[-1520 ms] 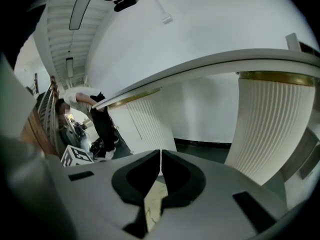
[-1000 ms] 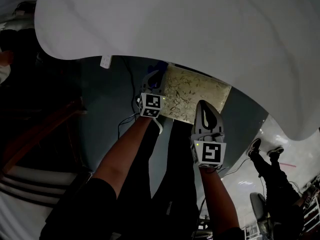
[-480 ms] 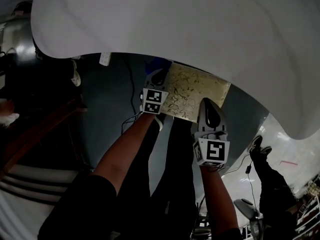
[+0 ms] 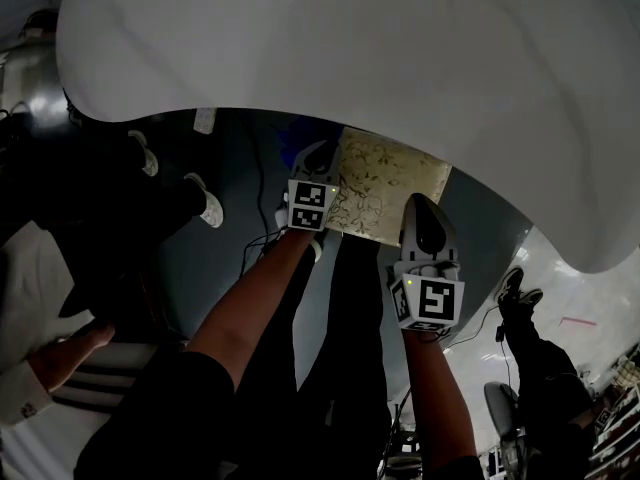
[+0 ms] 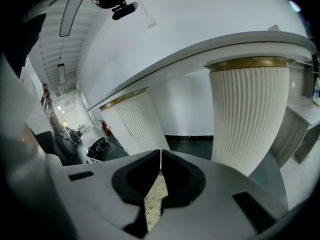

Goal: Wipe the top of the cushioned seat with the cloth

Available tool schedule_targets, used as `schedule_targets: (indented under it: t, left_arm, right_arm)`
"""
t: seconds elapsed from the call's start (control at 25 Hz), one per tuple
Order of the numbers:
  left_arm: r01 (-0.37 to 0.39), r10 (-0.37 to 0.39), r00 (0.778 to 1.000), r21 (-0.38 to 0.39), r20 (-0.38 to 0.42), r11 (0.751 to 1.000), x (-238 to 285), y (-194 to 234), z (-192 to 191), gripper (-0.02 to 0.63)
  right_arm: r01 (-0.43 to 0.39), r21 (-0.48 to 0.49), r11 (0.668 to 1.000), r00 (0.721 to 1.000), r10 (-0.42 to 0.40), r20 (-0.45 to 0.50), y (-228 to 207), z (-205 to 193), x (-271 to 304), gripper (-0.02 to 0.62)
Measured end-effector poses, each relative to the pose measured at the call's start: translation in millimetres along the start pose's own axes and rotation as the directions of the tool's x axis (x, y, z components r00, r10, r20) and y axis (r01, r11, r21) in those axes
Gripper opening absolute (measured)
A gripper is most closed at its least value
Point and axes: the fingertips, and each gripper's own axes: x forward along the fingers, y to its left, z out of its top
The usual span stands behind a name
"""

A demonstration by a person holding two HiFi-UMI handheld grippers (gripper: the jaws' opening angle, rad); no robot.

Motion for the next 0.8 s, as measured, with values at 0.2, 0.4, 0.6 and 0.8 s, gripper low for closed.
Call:
schedule_targets:
  t: [0.2, 0.4, 0.6, 0.8]
  left_arm:
    - [0.034, -0.034, 0.999, -0.012, 0.001, 0.999, 4.7, -22.7, 3.5, 0.051]
    - [0.085, -0.085, 0.996, -0.011, -0.010, 0.996, 13.9, -57.7, 6.8, 0.051]
    - [0.159, -0.159, 0.987, 0.012, -0.026, 0.987, 22.6, -93.2, 5.6, 0.051]
    - [0.190, -0.191, 0.981, -0.006, -0.045, 0.982, 32.8, -129.1, 6.8, 0.051]
  right_arm:
    - [0.014, 0.017, 1.000, 1.000, -0.014, 0.002, -6.0, -2.1, -0.4, 0.038]
    - [0.036, 0.022, 0.999, 0.999, -0.036, 0.000, -21.3, -3.3, -3.2, 0.038]
    - [0.070, 0.040, 0.997, 0.998, -0.070, 0.000, -30.5, -10.9, -6.5, 0.038]
    - [0.103, 0.047, 0.994, 0.995, -0.103, -0.003, -52.6, -14.6, -19.1, 0.038]
